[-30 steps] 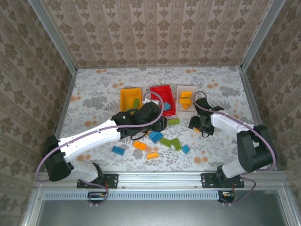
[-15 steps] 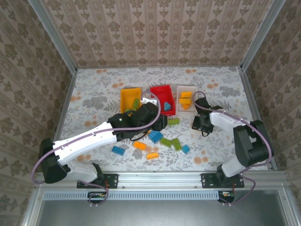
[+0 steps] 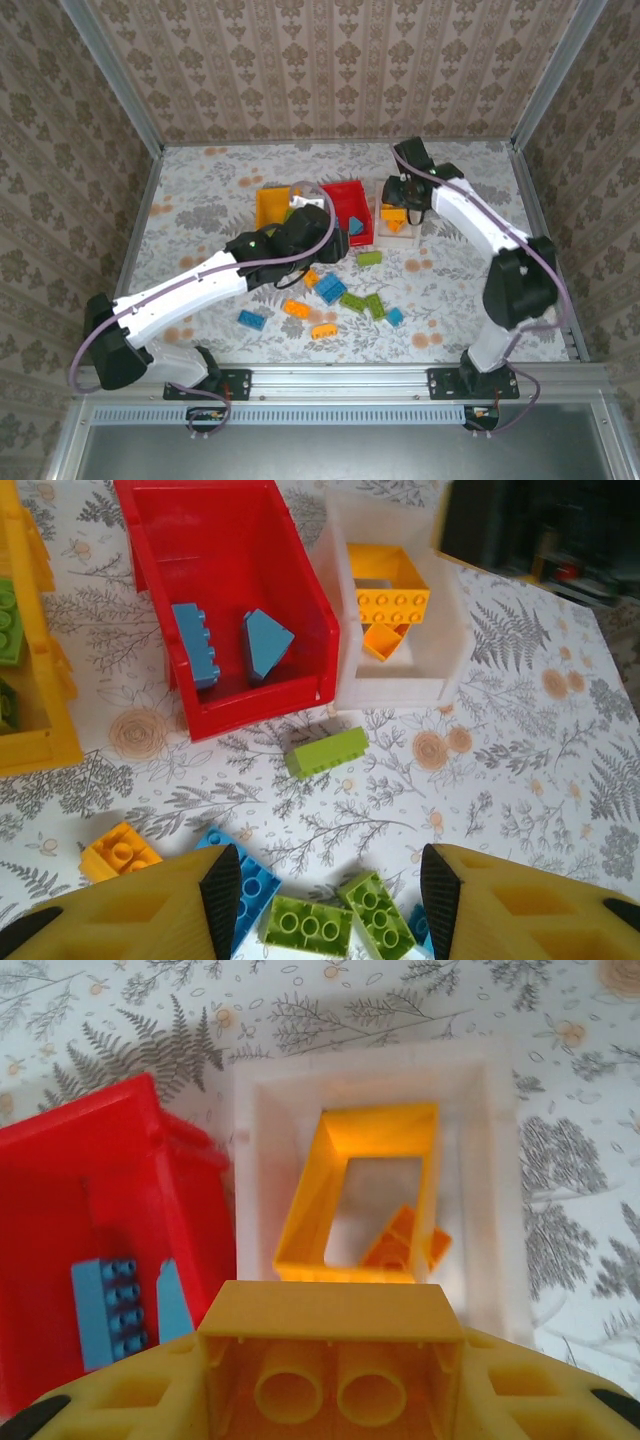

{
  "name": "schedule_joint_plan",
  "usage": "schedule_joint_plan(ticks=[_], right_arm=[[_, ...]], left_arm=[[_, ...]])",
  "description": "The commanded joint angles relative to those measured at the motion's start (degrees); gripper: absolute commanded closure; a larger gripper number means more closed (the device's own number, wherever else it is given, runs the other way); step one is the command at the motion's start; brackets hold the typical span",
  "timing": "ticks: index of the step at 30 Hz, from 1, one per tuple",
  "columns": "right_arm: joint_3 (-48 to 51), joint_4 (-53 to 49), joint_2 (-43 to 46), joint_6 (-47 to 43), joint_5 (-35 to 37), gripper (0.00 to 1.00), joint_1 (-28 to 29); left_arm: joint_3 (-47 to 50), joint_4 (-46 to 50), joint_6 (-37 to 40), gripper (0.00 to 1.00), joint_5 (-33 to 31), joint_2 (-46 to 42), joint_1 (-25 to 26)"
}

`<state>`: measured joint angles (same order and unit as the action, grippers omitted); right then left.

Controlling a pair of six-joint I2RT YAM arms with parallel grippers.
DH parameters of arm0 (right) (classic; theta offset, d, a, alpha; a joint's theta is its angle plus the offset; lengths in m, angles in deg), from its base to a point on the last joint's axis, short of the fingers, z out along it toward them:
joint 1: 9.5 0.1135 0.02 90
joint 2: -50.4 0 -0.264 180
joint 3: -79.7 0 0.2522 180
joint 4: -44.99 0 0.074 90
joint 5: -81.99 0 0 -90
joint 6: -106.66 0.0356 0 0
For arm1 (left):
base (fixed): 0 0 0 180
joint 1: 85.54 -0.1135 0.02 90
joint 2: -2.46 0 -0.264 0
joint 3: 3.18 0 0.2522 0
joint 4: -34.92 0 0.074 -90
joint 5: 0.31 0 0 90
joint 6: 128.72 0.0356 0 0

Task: Sort the legos into containers by color

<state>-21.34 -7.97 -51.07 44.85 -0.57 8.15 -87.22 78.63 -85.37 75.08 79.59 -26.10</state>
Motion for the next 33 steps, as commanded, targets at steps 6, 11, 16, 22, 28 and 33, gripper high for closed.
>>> schedule_joint_plan(ticks=[6,11,16,22,28,33], right_arm=[[-15.23,-9.79,-15.18,-2.9,-1.84,0.51,-2.92],[-18.61,-12.24,-19.01,-3.09,-1.61,0.45,-3.69],[-18.97,-12.22,-19.07,-2.96,-2.04,0.37,-3.73],[-18.69,-11.93,-16.47,-2.95,-1.92,0.34,-3.24],[-16.42,-8.69,-8.16,-4.73,-1.59,0.39,-0.54],[-9.62,-4.89,2.25,-7.18,-1.31,0.4,3.62]], left_arm=[[-2.29,-1.63,1.39,0.46,2.21,1.65,-0.94],[-1.17,-1.76,0.65,0.47,2.48,1.44,-0.84],[-0.91,-1.58,0.53,0.47,2.46,1.44,-0.88],[-1.22,0.05,0.03,0.46,2.39,1.89,-1.06],[1.35,3.32,-2.27,0.46,2.0,1.73,-1.23],[6.15,14.02,-12.35,0.44,-2.52,-2.15,-1.54]])
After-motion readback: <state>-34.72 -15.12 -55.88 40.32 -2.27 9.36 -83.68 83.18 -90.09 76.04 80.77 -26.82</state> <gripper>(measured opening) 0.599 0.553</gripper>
